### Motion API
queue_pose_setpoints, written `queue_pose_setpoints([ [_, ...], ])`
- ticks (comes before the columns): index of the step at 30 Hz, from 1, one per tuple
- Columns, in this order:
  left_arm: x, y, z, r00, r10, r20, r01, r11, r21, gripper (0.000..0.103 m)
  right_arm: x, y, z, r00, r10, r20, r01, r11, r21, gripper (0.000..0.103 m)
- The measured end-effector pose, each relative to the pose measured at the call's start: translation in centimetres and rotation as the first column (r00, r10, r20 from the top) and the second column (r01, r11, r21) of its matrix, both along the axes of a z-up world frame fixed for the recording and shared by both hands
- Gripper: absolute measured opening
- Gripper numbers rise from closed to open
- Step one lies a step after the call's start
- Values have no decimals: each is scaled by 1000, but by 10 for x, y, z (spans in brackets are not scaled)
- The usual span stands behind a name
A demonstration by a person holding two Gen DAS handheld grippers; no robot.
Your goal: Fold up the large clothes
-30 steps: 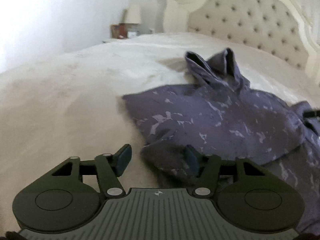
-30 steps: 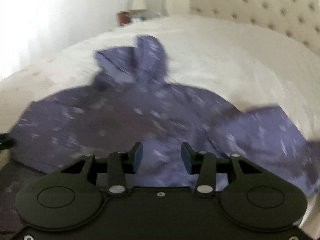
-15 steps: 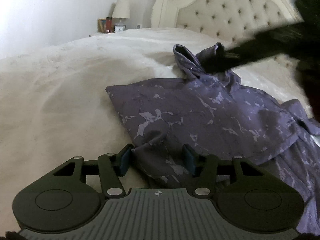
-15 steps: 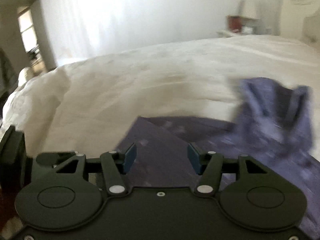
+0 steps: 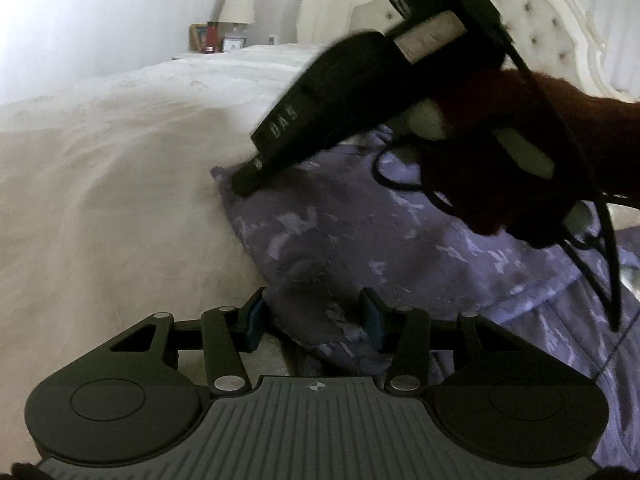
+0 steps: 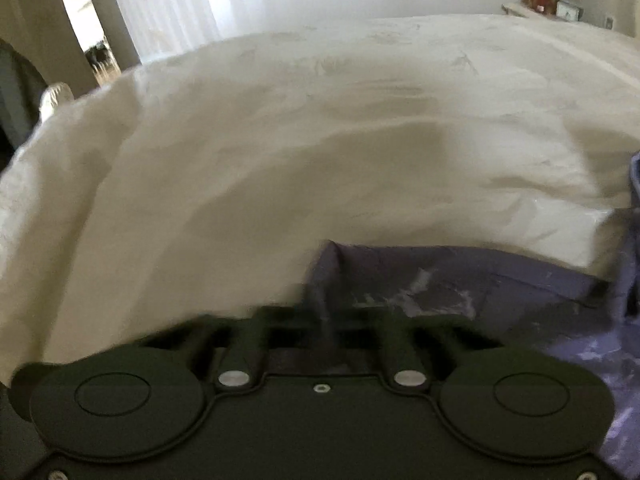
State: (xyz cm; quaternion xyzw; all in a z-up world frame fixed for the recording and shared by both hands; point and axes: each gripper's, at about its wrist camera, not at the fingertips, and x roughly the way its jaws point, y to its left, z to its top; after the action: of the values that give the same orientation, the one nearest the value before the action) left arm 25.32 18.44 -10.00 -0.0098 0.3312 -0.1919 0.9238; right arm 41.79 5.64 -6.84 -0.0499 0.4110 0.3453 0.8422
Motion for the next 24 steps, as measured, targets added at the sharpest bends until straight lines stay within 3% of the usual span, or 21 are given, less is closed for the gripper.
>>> queue_pose_setpoints([
  [3,-6,-2,2,998,-55,-32,53,997,-56,43,2,2,1,998,-25,56,24,1000,18,7],
  [5,-12,-7,3,996,-81,-31,80,997,-21,43,8,6,-7,999,-34,42,34,999,5,7],
  [7,-15,-7,1,992,-112,-54,111,993,-30,43,9,10,-11,998,-40,58,40,999,-2,8],
  [9,-17,-7,2,992,-113,-53,113,994,-12,43,11,10,-9,996,-65,66,64,998,16,19],
  [11,-19,-4,7,992,-116,-45,116,993,-5,43,8,0,0,989,-114,91,108,992,65,53],
  [13,-23,5,13,994,-106,-30,105,994,-28,43,0,-15,11,980,-153,125,137,983,124,70],
  [17,-34,13,26,995,-102,12,102,991,-87,44,-22,-63,29,958,-255,132,226,953,202,69],
  [21,-41,12,31,996,-68,60,75,990,-122,45,-60,-122,33,925,-362,114,336,920,202,74],
  [24,-42,5,32,996,-20,93,33,988,-148,62,-94,-165,23,903,-421,89,404,901,159,75],
])
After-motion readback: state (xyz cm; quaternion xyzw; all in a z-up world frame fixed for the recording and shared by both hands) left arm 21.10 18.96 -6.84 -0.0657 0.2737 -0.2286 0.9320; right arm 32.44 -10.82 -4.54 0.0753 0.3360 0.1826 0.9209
